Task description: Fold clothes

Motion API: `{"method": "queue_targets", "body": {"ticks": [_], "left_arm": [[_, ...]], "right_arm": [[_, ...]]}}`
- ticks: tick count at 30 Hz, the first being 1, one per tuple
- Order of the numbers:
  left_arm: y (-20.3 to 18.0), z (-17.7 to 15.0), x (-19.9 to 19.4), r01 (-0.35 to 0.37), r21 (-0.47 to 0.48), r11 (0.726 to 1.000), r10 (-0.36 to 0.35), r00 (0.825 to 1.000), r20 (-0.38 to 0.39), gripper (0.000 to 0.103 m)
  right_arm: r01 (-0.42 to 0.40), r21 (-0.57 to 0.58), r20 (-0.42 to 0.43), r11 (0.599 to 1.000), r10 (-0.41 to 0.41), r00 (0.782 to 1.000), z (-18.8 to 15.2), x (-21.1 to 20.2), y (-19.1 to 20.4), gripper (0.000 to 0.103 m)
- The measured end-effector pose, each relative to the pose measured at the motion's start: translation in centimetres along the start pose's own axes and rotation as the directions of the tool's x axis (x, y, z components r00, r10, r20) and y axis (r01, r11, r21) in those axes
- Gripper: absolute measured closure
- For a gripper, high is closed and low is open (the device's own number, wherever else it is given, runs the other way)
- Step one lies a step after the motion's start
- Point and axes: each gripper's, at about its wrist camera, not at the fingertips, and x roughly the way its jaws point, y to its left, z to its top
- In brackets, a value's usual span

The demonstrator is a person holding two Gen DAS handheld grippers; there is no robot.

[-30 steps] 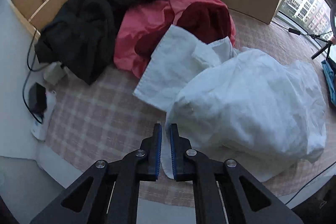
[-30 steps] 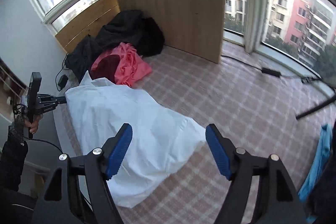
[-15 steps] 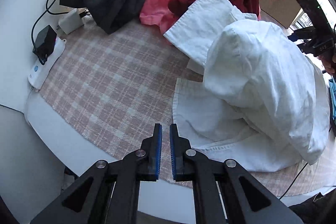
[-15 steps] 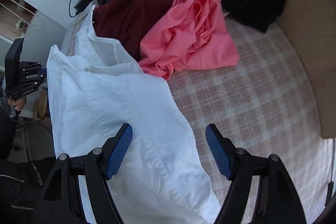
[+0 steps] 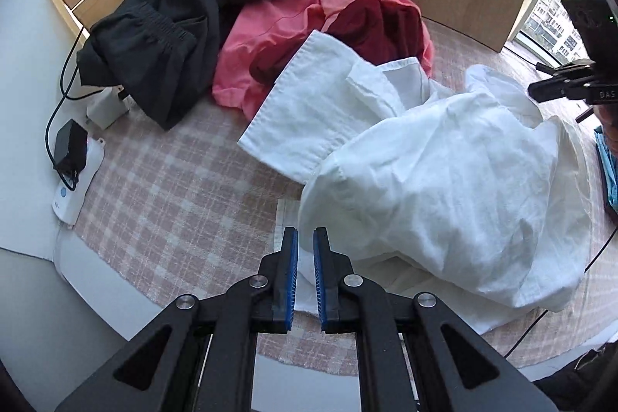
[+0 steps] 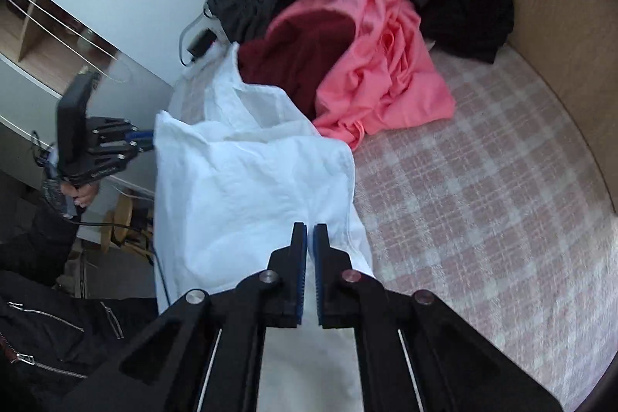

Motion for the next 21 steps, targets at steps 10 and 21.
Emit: {"method": "queue_targets", "body": {"ticks": [10, 21], "left_arm": [[-2.0, 1.4, -2.9, 0.048, 0.099, 0.994, -0.055, 0.996, 0.066, 0.084], [-3.8, 0.9, -2.9, 0.067, 0.147, 0.987, -0.078, 0.995, 0.069, 0.081]], "right_arm": [[0.218, 0.171, 0.243, 0.961, -0.255, 0.936, -5.7, -16.1, 3.1, 0.063], [0.236, 0.018, -0.024, 0.972, -0.235, 0.972, 2.2, -1.5, -1.3, 0.043]]}}
